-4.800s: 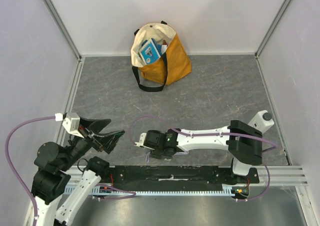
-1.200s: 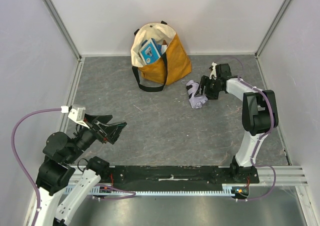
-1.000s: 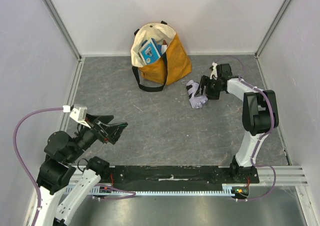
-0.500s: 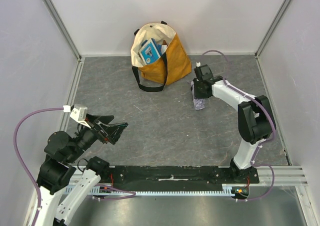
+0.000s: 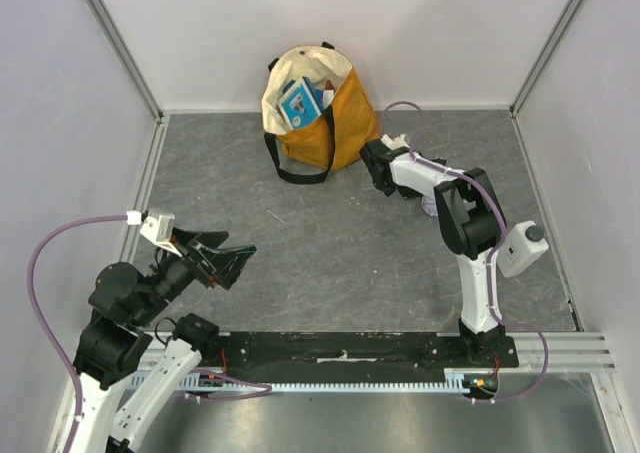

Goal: Put away the umbrella

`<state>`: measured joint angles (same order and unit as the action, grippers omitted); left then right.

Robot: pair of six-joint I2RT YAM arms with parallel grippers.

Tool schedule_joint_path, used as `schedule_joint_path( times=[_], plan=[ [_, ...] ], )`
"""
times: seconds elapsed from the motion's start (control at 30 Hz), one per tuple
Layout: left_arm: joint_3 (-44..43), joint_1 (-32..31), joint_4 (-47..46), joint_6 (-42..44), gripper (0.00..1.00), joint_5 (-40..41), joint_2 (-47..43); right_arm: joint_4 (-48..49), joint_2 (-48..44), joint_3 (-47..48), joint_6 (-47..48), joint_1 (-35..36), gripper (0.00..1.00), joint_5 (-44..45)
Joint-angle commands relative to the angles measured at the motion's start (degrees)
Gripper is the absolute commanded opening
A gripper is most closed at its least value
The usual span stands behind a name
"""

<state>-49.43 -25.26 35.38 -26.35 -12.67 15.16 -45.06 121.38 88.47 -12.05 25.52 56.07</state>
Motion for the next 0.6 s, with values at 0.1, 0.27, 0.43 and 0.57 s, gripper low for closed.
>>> schedule_joint_path(
  times=[0.1,0.27,0.43,0.57],
  plan=[
    [-1.72,-0.06,-1.19,-1.16,0.94,-1.31,0.49,1.55,-2.28,3.21,5.55,1.99,0.74,-1.81],
    [-1.81,-0.23,-1.19,-1.25,0.94,-1.57,0.75,4.10,-9.13,-1.27,5.81,2.61,0.86,-11.23],
    [-1.99,-0.14,-1.27,-1.34,0.94,-1.83,1.01,4.28,-16.16,-2.68,4.06,2.69,0.87,-18.62],
    [-1.99,-0.06,-1.36,-1.60,0.94,-2.36,1.19,4.71,-26.08,-5.31,1.16,2.69,0.88,-27.93]
  ],
)
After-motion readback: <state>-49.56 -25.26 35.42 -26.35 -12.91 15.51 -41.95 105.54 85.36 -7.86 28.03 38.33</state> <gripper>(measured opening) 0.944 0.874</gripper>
